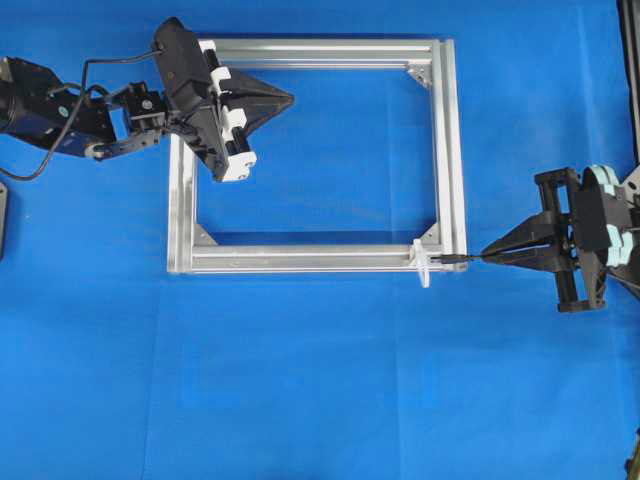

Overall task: Insert the wire through the string loop located on the right side.
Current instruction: 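Push the USB plug leftward through the zip-tie loop with the right gripper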

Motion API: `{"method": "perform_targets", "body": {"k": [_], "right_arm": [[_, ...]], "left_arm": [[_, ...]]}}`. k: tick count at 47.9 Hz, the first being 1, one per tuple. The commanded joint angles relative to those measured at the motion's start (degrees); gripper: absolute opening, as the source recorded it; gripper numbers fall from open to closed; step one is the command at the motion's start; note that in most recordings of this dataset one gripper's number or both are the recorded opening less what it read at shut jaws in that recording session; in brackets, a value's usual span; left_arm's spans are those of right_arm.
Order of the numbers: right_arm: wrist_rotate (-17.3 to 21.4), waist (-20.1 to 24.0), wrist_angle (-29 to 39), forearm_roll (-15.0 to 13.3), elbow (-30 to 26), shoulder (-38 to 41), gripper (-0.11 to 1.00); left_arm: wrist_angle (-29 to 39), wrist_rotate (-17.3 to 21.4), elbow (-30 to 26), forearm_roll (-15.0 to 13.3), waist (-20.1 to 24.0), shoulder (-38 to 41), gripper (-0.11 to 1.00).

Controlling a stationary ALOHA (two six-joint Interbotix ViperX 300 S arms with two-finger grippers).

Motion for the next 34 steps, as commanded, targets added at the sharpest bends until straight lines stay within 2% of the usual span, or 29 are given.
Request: {"method": "perform_targets", "body": {"k": [1, 34], "right_arm": [[-0.09, 0.00, -0.79, -0.09, -0.70, -0.18, -0.04], [-0.09, 0.00, -2.64, -0.09, -1.32, 1.41, -0.04]], "left_arm": [[-0.53, 0.00, -0.79, 0.18, -0.18, -1.76, 0.00], [-0.53, 0.00, -0.79, 0.18, -0.18, -1.76, 0.00]]}}
